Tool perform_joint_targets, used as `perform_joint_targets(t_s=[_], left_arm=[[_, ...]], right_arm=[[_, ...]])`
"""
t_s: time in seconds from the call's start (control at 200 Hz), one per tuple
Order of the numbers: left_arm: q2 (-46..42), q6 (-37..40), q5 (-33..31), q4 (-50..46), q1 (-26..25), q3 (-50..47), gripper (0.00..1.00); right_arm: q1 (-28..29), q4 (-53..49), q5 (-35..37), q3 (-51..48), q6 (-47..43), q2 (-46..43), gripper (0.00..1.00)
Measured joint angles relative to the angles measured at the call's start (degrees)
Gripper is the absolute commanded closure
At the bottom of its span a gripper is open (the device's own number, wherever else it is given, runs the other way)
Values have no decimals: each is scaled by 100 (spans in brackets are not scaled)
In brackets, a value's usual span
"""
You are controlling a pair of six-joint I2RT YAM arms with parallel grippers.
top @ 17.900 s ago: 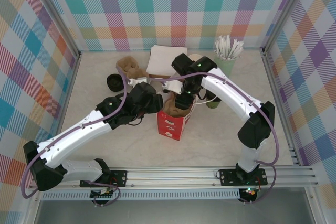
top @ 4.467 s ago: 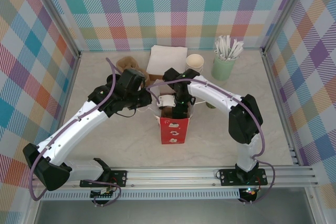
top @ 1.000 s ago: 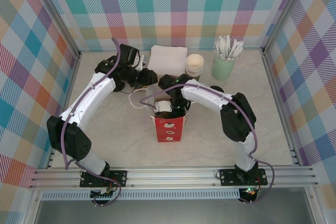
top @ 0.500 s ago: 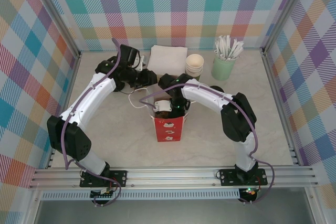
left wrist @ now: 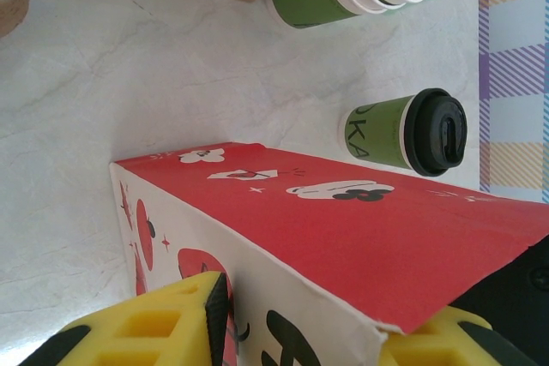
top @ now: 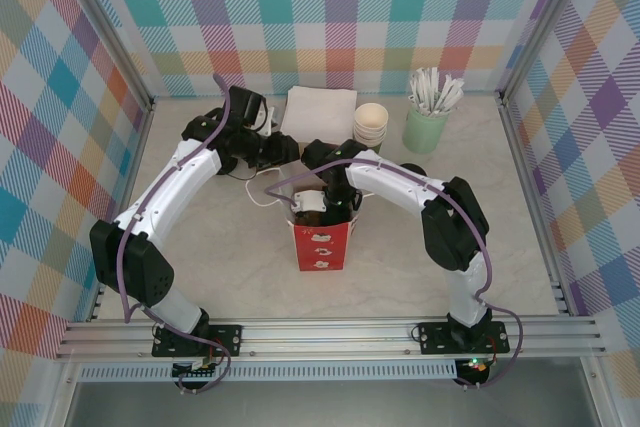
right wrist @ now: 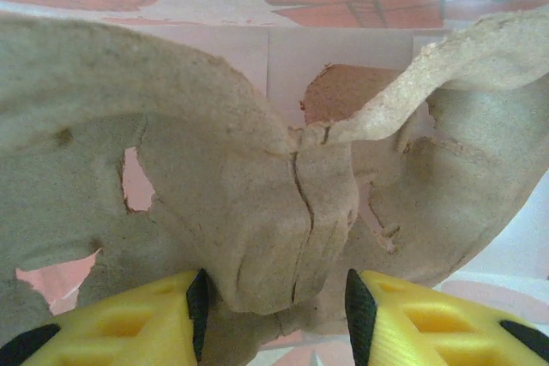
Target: Pack the takeout coffee
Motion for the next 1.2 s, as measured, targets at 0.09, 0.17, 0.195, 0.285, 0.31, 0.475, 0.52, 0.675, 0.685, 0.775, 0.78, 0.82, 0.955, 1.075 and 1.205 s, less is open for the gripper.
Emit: perform_joint_targets(t_s=[0.09,0.17,0.195,0.285,0.31,0.475,0.52,0.675,0.685,0.775,0.78,0.82,0.955,1.075,1.205], left_arm=[[0,0,-4,2,-2,-9,65],[0,-2,-4,24,-2,-24,66],[0,-4,-7,26,-2,-28,66],[0,-17,-9,28,-2,-28,66],[0,-17,-9,28,-2,-28,66],[0,-17,-50,28,-2,-28,66],[-2,-17,-52,26,-2,-28,67],[-2,-20,-70,35,-7,-39,67],[-2,-20,-70,37,-7,-39,67],[-2,-20,-70,72,-7,-42,67],[-2,-20,-70,72,-7,-42,67],[-2,-20,-70,72,-7,-44,67],[-2,-20,-81,98,-7,-72,67],[-2,-20,-114,107,-24,-72,67],[-2,-20,-116,111,-35,-76,68]], right_arm=[[0,4,-7,0,2,0,55],[0,11,-26,0,-2,0,59],[0,11,-39,0,2,0,61],[0,9,-66,0,4,0,65],[0,9,-70,0,0,-2,66],[-2,11,-107,0,7,-96,73],[-7,11,-111,0,11,-151,75],[-9,0,-129,0,22,-332,75],[-9,-4,-129,0,22,-337,75],[-13,-4,-127,0,24,-343,75],[-13,-7,-129,0,22,-343,75],[-13,-9,-127,0,24,-343,75],[-13,-9,-127,0,24,-345,75],[-13,-11,-127,0,26,-407,76],[-13,-17,-127,0,26,-531,77]])
